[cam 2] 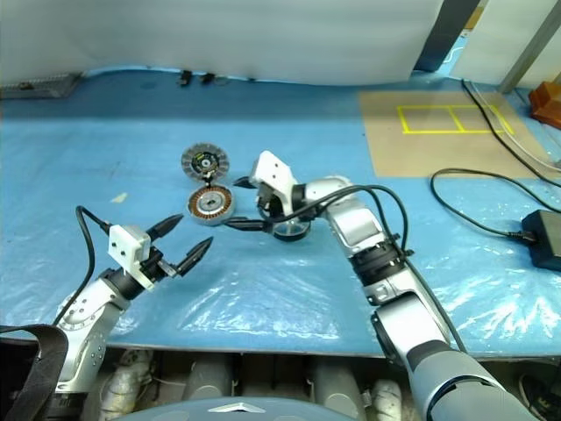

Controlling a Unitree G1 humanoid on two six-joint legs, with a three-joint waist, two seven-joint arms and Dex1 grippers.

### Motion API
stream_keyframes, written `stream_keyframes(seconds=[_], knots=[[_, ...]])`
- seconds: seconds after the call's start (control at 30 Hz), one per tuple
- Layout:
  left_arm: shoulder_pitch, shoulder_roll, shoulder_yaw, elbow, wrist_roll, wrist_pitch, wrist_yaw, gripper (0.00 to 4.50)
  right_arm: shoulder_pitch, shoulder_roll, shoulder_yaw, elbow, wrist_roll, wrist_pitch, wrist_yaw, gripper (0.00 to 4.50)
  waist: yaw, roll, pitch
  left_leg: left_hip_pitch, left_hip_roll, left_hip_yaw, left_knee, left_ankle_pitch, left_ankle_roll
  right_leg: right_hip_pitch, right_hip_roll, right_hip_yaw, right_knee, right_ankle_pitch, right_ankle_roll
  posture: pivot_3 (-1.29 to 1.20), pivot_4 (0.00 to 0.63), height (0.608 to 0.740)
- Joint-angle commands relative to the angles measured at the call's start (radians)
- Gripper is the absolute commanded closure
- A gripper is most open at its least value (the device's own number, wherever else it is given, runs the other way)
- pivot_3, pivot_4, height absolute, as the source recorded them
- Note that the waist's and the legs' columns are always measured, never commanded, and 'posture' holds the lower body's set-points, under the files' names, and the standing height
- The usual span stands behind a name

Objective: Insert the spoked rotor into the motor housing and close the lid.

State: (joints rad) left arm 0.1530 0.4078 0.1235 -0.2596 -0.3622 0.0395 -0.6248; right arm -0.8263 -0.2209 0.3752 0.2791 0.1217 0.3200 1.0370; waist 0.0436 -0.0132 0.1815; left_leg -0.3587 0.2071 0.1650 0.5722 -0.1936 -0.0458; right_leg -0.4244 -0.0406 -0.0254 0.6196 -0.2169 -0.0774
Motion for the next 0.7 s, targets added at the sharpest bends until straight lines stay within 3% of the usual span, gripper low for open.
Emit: stream_keyframes(seconds=[0.03, 0.37, 0.7], knots=[[0.038, -0.010, 0.031, -0.076, 0.001, -0.018, 0.035, 0.05, -0.097, 0.033, 0.068, 0.081, -0.088, -0.040, -0.005, 0.00, -0.001, 0.000, 0.000, 0.000, 0.000, 0.000, 0.000, 0.000, 0.000, 0.000, 0.000, 0.000, 0.000, 0.000, 0.000, 0.00, 0.150, 0.740], [0.142, -0.079, 0.028, -0.198, 0.043, 0.004, 0.176, 0.05, -0.361, 0.193, 0.124, 0.513, -0.231, -0.170, -0.027, 0.00, -0.004, 0.001, 0.000, 0.000, 0.002, 0.000, 0.000, -0.001, 0.001, 0.000, 0.000, 0.000, 0.000, 0.000, -0.001, 0.00, 0.150, 0.740], [0.201, -0.118, 0.008, -0.242, 0.067, -0.009, 0.231, 0.05, -0.482, 0.311, 0.125, 0.819, -0.343, -0.301, -0.047, 0.00, -0.005, 0.002, 0.001, 0.000, 0.004, 0.001, 0.000, -0.002, 0.004, -0.001, 0.000, 0.000, 0.001, -0.001, -0.002, 0.00, 0.150, 0.740]])
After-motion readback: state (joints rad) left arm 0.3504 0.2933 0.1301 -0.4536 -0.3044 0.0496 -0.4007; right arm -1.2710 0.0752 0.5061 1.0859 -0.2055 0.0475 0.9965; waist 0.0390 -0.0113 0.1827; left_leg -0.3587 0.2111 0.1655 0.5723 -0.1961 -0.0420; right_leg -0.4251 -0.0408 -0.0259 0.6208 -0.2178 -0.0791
